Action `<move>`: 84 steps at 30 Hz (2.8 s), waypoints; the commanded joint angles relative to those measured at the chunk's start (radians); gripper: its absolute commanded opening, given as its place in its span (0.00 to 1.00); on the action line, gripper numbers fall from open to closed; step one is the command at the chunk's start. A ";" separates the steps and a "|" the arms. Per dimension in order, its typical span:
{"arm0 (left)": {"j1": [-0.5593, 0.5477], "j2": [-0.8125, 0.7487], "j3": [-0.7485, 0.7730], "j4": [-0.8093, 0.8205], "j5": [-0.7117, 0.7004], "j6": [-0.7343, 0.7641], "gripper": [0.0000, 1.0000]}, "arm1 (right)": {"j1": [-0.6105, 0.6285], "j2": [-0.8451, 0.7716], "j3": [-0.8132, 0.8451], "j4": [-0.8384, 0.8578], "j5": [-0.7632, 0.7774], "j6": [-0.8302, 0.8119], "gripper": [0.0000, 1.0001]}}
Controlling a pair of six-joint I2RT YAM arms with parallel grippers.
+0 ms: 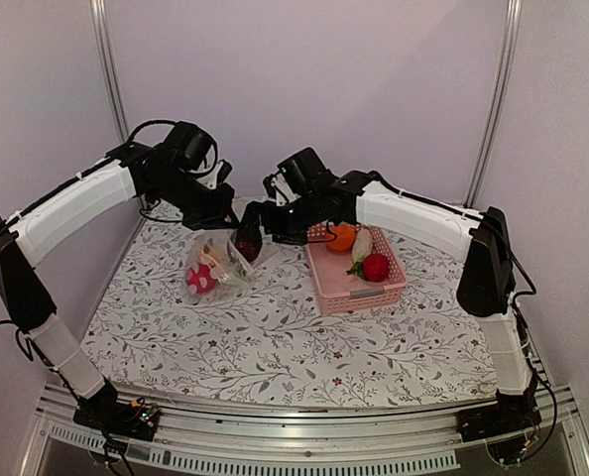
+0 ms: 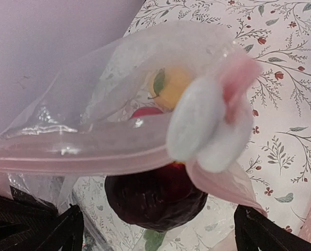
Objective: Place the food in the zip-top bag and seal the zipper
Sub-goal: Place the fake fruit in the zipper food storage bag, then adjust the zipper food storage bag at the center of the board, then pick up the fake fruit from the bin.
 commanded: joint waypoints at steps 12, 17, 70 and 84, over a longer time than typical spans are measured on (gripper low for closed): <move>-0.001 -0.044 -0.050 0.043 -0.009 0.022 0.00 | -0.018 -0.238 -0.229 -0.018 0.011 -0.010 0.99; -0.001 -0.055 -0.064 0.042 -0.007 0.040 0.00 | -0.019 -0.148 -0.213 0.020 -0.069 -0.008 0.85; -0.023 0.092 0.042 0.058 0.006 0.084 0.00 | -0.119 -0.312 -0.232 -0.264 -0.120 -0.062 0.35; -0.021 0.094 0.042 0.062 -0.003 0.098 0.00 | -0.249 -0.412 -0.244 -0.399 -0.056 -0.150 0.51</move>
